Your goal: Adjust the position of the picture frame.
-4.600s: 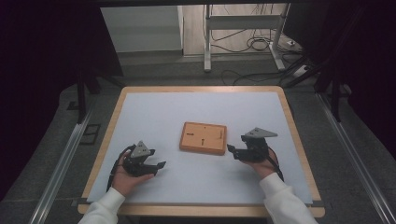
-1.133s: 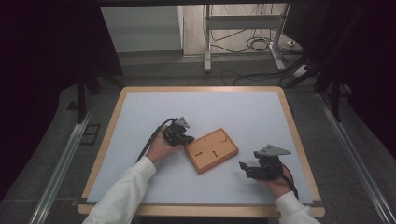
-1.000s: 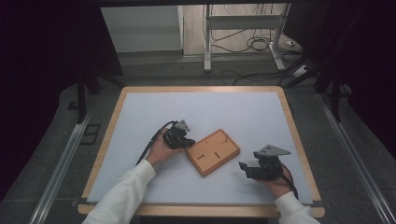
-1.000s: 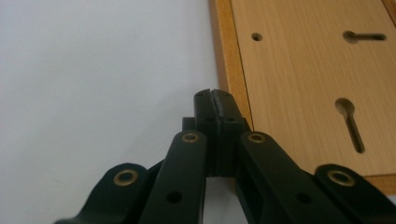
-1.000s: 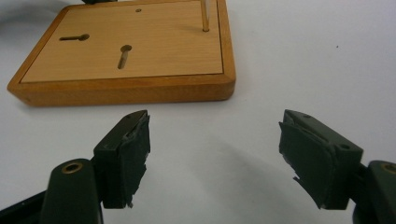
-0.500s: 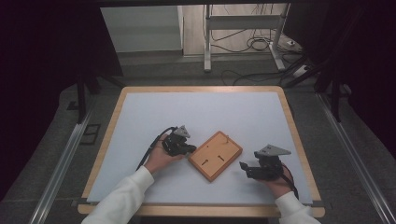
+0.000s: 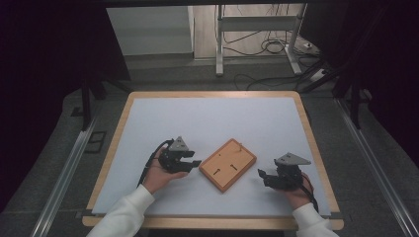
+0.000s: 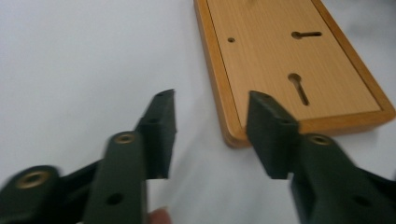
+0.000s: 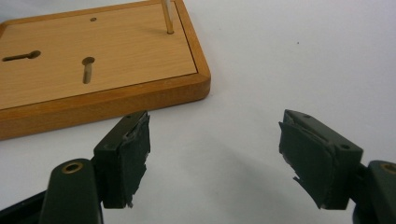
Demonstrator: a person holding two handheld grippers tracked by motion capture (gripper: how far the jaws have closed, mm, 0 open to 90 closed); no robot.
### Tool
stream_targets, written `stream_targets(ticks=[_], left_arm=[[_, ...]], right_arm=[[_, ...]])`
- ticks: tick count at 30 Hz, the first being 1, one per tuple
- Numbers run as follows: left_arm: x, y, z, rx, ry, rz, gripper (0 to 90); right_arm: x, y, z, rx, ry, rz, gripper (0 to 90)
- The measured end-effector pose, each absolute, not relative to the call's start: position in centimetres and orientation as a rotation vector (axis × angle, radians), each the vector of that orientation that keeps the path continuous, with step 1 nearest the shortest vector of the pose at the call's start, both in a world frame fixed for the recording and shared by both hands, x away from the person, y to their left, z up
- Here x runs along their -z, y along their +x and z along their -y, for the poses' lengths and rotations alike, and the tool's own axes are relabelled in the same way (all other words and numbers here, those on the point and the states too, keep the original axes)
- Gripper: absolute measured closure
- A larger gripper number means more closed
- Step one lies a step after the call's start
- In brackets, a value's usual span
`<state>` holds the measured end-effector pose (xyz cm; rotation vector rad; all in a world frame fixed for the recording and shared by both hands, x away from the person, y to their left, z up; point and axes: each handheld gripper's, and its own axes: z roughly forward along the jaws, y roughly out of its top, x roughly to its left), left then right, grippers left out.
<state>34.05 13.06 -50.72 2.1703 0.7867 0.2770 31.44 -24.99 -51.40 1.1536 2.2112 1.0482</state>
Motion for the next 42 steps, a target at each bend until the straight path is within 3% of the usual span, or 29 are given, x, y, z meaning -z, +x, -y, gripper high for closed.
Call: stream_targets(ticks=[5, 8, 9, 10, 11, 12, 13, 18, 31, 42], left_arm=[[50.8, 32.9, -14.1, -0.269, 2.146, -0.83, 39.5], [51.0, 32.5, -14.6, -0.276, 2.141, -0.842, 37.6], [51.0, 32.4, -14.7, -0.28, 2.145, -0.845, 36.9], [51.1, 32.4, -14.9, -0.29, 2.147, -0.849, 36.1], [51.1, 32.4, -14.9, -0.29, 2.147, -0.849, 35.6], [51.2, 32.6, -15.1, -0.29, 2.144, -0.854, 35.1], [51.2, 32.6, -15.1, -0.29, 2.144, -0.854, 34.6], [51.3, 32.8, -15.3, -0.274, 2.146, -0.853, 33.3], [50.8, 33.0, -16.1, -0.277, 2.124, -0.855, 32.7], [50.9, 33.0, -16.1, -0.294, 2.139, -0.86, 32.3]], right_arm=[[51.6, 31.4, 24.7, -1.027, 1.131, -2.223, 26.7], [51.6, 31.3, 24.6, -1.018, 1.105, -2.231, 34.0], [51.6, 31.4, 24.6, -1.018, 1.101, -2.231, 39.7], [51.5, 31.5, 24.7, -1.041, 1.099, -2.228, 52.7], [51.5, 31.5, 24.7, -1.041, 1.099, -2.228, 52.7], [51.3, 31.6, 24.8, -1.036, 1.1, -2.206, 65.0], [51.3, 31.7, 24.8, -1.037, 1.107, -2.201, 70.8], [51.0, 32.4, 24.0, -1.004, 1.141, -2.216, 89.0], [51.4, 34.4, 20.9, -0.916, 1.178, -2.242, 89.5], [51.5, 34.4, 20.9, -0.86, 1.181, -2.239, 89.6]])
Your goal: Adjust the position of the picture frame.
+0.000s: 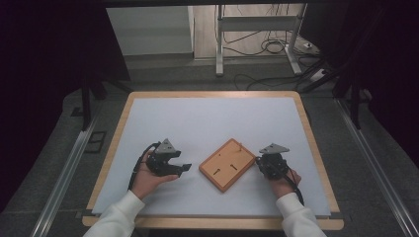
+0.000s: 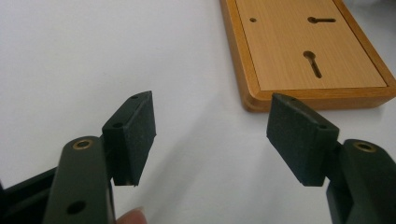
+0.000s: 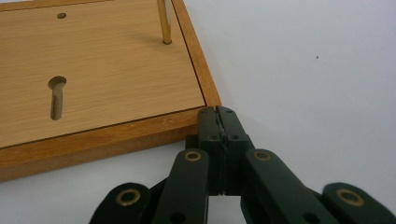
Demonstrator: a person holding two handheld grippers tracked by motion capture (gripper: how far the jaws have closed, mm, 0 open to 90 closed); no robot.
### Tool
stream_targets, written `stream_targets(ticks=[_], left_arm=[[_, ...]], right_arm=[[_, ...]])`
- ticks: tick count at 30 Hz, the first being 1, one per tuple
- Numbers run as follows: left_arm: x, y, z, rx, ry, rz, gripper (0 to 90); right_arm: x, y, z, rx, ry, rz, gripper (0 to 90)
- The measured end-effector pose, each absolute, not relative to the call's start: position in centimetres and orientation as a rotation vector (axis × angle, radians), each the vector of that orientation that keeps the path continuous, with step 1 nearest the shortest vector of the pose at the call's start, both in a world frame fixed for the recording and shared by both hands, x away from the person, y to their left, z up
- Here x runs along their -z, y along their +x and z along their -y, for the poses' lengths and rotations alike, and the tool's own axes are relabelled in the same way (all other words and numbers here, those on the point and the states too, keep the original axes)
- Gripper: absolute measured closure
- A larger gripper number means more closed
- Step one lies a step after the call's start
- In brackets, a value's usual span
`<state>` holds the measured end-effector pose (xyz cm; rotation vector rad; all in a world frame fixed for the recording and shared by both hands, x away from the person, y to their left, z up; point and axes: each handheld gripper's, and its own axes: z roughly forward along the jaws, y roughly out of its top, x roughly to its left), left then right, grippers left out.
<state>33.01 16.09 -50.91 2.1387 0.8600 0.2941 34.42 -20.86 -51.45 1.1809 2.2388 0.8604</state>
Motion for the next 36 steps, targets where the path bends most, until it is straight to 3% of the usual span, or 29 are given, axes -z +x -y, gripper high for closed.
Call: stream_targets(ticks=[36], left_arm=[[51.34, 33.16, -15.95, -0.288, 2.145, -0.852, 31.3]], right_arm=[[52.01, 34.48, 20.55, -0.804, 1.209, -2.258, 89.6]])
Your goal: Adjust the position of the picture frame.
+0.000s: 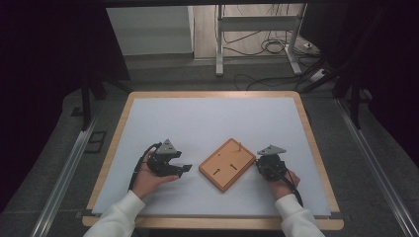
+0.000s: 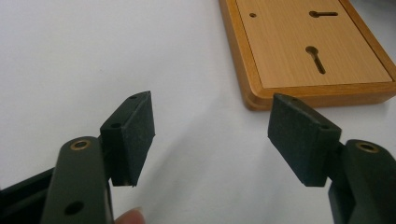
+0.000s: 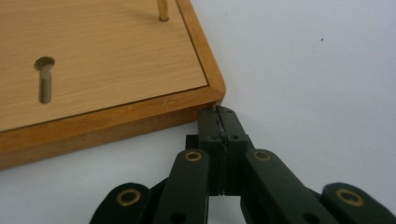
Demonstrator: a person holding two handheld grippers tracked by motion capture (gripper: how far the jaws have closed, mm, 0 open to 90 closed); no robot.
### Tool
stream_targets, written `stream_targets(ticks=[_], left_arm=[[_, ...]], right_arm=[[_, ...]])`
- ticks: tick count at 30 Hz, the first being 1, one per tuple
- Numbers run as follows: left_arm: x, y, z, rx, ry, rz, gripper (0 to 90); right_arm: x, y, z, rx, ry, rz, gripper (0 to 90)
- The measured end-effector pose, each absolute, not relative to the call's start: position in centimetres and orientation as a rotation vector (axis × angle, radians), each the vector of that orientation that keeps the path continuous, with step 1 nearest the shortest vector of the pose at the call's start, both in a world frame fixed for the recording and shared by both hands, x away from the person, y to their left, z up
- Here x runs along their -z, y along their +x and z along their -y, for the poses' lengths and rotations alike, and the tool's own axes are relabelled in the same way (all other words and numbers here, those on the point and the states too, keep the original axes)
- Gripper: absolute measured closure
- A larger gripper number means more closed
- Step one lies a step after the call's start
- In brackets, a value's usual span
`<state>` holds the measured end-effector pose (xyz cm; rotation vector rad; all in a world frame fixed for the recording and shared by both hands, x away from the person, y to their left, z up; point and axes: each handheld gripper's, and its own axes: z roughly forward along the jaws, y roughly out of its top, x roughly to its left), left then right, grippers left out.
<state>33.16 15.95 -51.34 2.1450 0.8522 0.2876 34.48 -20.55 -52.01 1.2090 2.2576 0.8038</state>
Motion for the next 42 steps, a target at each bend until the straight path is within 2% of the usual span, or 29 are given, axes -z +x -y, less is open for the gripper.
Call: stream_targets(ticks=[35, 42], left_arm=[[51.7, 33.7, -17.1, -0.272, 2.117, -0.896, 30.9], [51.8, 33.7, -17.4, -0.273, 2.121, -0.9, 30.9]], right_arm=[[52.8, 39.9, 12.9, -0.883, 0.96, -2.361, 89.6], [52.8, 40.2, 12.6, -0.898, 0.949, -2.372, 89.6]])
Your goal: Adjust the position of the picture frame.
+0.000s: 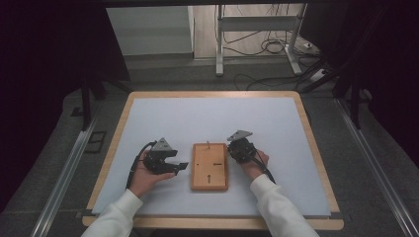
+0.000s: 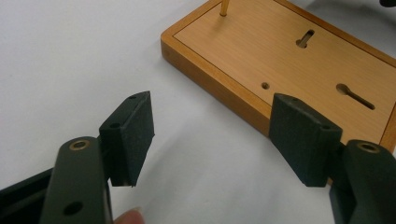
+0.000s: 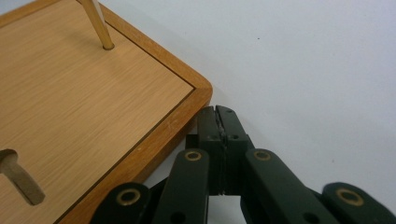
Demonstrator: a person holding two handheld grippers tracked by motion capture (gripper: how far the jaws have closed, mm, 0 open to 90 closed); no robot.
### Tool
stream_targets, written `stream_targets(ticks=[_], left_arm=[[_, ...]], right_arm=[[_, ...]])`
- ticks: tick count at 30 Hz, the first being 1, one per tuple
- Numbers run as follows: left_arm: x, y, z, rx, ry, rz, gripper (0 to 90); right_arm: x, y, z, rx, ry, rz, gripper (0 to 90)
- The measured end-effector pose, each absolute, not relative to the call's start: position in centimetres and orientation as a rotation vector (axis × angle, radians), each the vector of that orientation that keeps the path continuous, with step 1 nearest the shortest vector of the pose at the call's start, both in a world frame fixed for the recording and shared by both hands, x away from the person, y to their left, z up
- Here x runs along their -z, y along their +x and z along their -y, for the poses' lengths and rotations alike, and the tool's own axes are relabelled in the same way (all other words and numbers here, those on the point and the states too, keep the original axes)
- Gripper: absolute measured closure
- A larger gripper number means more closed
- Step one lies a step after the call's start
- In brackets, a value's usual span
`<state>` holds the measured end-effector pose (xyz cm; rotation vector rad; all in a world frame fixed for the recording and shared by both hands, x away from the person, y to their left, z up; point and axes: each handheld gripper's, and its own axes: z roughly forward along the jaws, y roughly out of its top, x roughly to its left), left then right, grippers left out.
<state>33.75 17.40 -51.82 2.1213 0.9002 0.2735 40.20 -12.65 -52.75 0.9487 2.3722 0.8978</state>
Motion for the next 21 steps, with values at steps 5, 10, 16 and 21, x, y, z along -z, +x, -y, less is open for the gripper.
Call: stream_targets(ticks=[5, 10, 16, 21], left_arm=[[51.9, 33.8, -17.5, -0.278, 2.122, -0.909, 30.9], [52.0, 33.9, -17.3, -0.287, 2.138, -0.905, 30.7], [51.8, 34.2, -16.7, -0.299, 2.136, -0.896, 30.5], [51.9, 34.7, -16.0, -0.285, 2.149, -0.878, 30.4]], right_arm=[[51.9, 39.7, 13.4, -0.922, 0.946, -2.347, 89.6], [51.2, 37.5, 15.6, -0.939, 0.922, -2.338, 89.4], [51.2, 35.6, 18.0, -0.933, 0.945, -2.34, 88.9], [50.9, 34.1, 20.4, -0.98, 0.993, -2.351, 88.8]])
